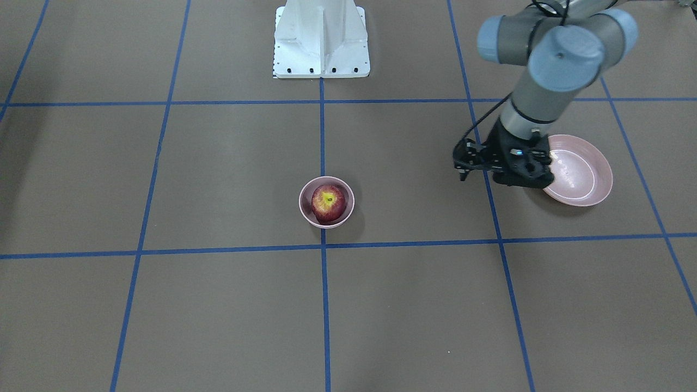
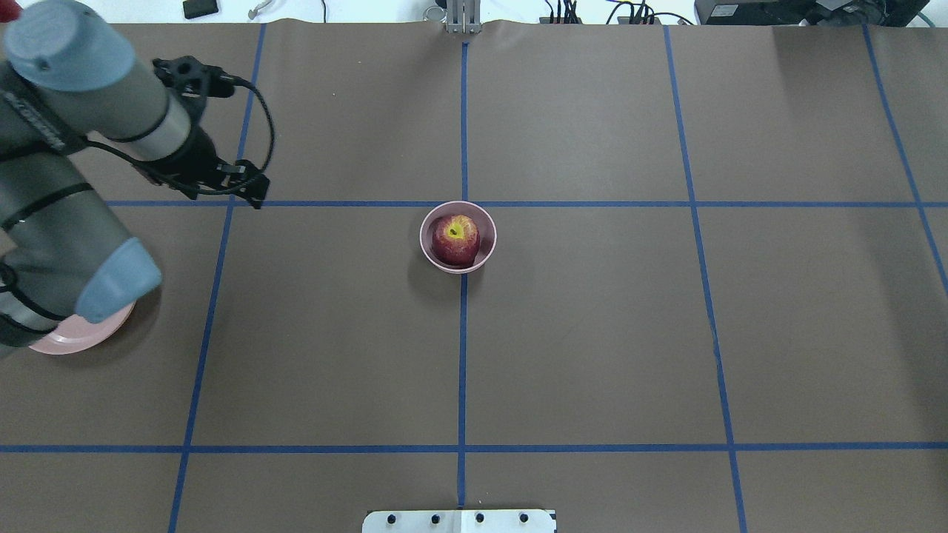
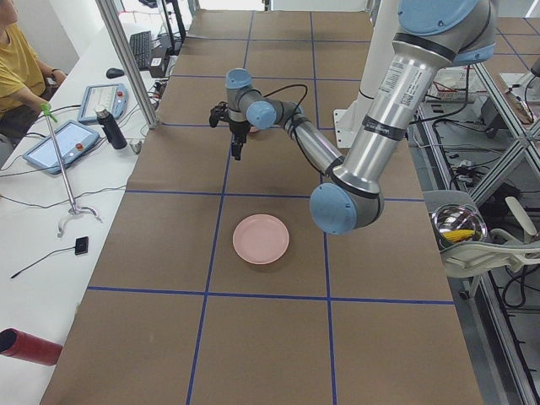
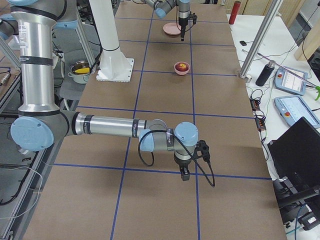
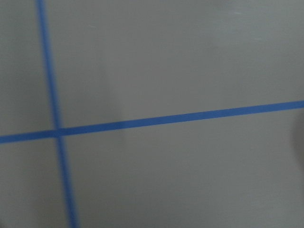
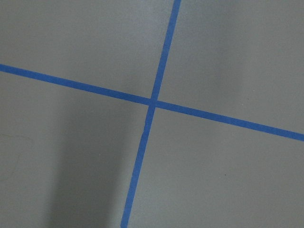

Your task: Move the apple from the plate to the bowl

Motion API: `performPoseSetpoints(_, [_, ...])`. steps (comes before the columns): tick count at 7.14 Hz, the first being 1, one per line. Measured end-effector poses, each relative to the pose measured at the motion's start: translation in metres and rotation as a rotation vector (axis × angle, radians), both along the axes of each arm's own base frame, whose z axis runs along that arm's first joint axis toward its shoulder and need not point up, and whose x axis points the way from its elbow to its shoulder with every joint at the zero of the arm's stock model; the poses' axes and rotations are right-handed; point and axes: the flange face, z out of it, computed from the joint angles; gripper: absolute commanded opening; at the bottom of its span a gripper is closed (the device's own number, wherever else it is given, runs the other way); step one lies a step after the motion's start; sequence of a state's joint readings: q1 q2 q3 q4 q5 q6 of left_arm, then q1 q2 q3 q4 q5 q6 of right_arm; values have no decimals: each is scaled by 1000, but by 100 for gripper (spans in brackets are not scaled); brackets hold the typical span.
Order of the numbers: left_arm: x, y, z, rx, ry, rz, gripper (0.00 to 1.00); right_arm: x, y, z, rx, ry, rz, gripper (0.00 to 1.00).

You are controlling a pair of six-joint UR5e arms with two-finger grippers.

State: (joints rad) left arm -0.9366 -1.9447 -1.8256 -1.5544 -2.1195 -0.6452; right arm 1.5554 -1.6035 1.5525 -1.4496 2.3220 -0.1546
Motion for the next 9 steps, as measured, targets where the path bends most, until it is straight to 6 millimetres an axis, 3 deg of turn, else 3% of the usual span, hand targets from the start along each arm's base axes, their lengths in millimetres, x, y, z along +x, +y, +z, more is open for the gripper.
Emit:
performPoseSetpoints(2, [-116,-14,81,69,-59,64,98,0,5,3,-7,0,1,100])
performPoseSetpoints(4, [-217,-3,167,81,-48,135,98,0,5,3,-8,0,1,100])
performPoseSetpoints(5, [-258,5,208,74,-40,151,98,0,6,4,-10,0,1,100])
performPoseSetpoints(7, [-315,39,272,33,-27,127,98,0,6,5,-12,-1,1,100])
performPoseSetpoints(9, [-359,77,315,-3,-27,60,98,0,6,4,-10,-1,1,100])
